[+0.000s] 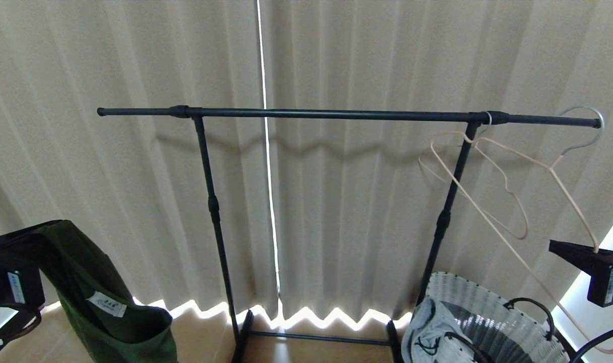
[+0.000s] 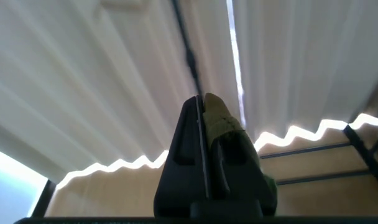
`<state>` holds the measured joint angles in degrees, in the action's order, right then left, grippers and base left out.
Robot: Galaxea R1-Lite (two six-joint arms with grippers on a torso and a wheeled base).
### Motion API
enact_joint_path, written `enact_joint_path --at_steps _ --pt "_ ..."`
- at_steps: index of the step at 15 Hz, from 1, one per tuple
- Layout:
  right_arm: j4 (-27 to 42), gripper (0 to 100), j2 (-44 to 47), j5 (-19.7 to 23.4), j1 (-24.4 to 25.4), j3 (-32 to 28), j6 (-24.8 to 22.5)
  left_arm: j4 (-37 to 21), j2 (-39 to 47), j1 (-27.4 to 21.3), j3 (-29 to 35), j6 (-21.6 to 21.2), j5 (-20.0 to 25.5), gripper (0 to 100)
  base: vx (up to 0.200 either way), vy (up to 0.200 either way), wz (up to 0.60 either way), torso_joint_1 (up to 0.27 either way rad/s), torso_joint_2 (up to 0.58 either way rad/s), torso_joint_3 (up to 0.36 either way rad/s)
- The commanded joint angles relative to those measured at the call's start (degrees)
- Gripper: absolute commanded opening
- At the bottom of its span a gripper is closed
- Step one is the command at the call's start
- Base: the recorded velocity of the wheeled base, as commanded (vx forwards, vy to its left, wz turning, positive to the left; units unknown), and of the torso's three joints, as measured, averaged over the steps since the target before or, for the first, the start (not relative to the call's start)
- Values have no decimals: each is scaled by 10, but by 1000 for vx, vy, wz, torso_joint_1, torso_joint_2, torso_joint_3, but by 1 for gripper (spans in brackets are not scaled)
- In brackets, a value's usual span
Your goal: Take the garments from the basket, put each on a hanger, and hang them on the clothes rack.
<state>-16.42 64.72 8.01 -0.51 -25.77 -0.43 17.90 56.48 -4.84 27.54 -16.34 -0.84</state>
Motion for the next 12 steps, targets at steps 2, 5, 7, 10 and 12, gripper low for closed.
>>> enact_joint_path --at_steps 2,5,7,10,12 --pt "-1 0 1 -1 23 1 -1 1 5 -1 2 -8 1 0 0 100 0 1 1 -1" --pt "0 0 4 0 46 5 -1 1 3 -3 3 -24 1 0 0 0 0 0 0 0" --pt "-1 0 2 0 70 18 -1 0 15 -8 15 -22 3 0 0 0 0 0 0 0" --pt "-1 0 7 0 111 20 0 -1 53 -22 56 -10 1 0 0 0 0 0 0 0" --pt "-2 0 8 1 144 18 0 -2 84 -20 90 5 -1 0 0 0 0 0 0 0"
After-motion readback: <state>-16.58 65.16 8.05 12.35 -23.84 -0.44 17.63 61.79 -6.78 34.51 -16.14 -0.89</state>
